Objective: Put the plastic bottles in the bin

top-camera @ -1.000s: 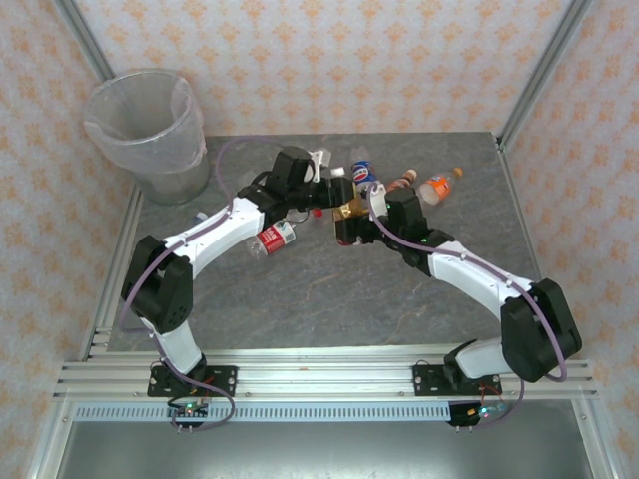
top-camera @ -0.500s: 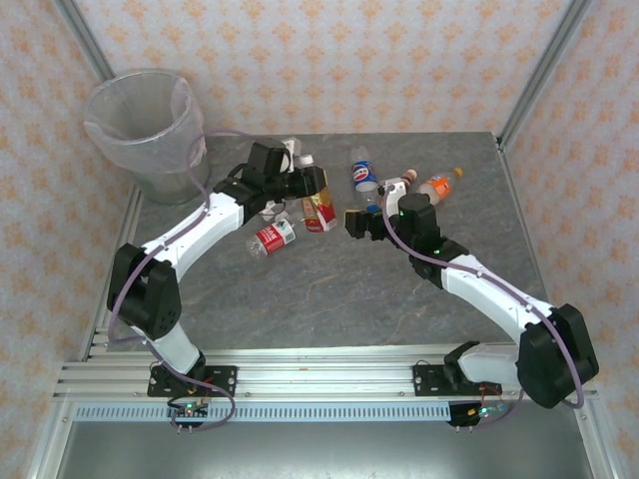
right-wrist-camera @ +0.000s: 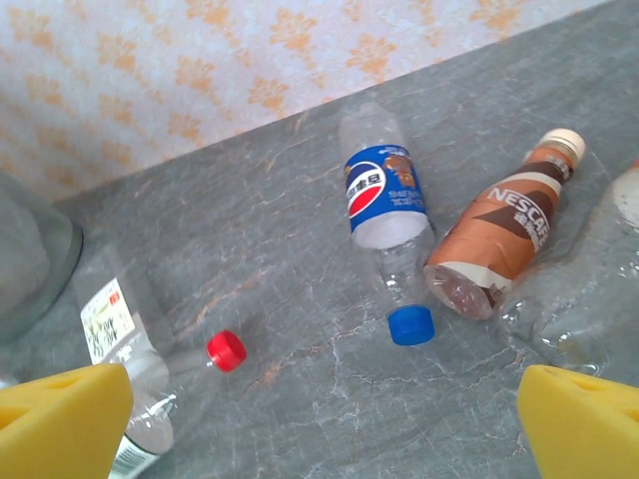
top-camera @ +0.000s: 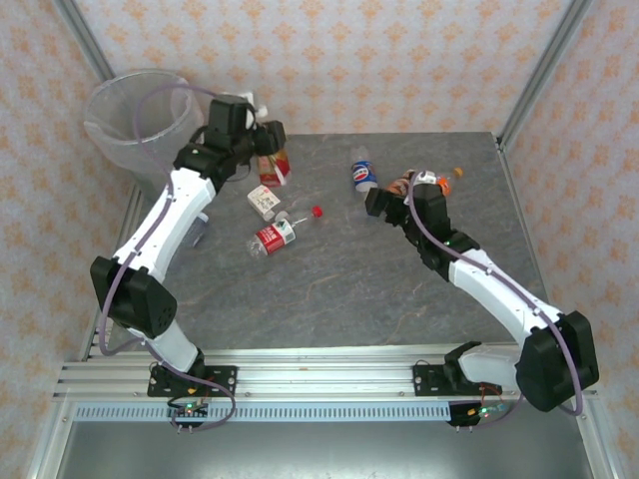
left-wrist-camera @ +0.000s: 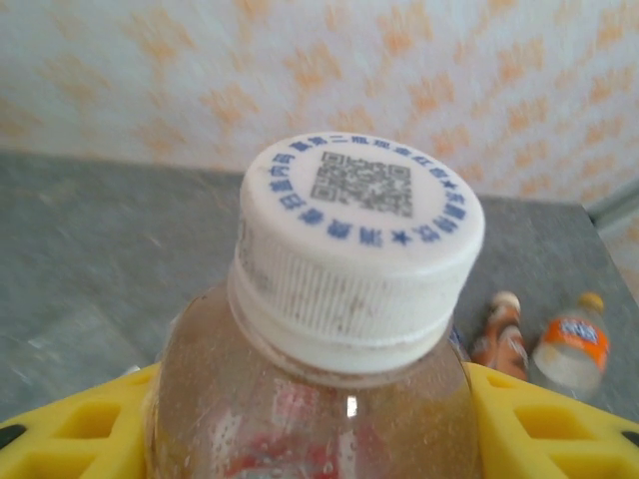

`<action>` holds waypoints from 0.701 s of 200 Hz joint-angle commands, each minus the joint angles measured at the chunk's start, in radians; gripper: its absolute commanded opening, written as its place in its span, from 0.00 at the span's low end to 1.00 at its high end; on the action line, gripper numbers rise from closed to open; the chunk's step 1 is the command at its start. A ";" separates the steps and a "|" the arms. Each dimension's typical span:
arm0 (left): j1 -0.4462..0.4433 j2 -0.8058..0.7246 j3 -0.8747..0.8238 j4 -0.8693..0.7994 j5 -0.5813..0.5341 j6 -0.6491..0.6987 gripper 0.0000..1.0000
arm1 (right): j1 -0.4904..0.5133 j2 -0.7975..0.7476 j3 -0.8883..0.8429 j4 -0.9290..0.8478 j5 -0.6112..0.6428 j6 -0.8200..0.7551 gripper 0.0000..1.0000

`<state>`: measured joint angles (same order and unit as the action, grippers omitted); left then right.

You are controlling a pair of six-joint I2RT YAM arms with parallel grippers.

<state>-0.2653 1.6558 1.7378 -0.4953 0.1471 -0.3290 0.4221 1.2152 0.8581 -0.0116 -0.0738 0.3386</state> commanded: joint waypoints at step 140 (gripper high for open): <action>0.270 0.036 0.338 0.115 -0.447 0.172 0.45 | -0.046 0.055 0.045 -0.131 -0.004 0.132 0.99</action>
<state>-0.0368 1.6764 2.0415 -0.4763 -0.2222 -0.1940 0.3786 1.2835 0.9039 -0.1356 -0.0856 0.4606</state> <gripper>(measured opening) 0.573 0.992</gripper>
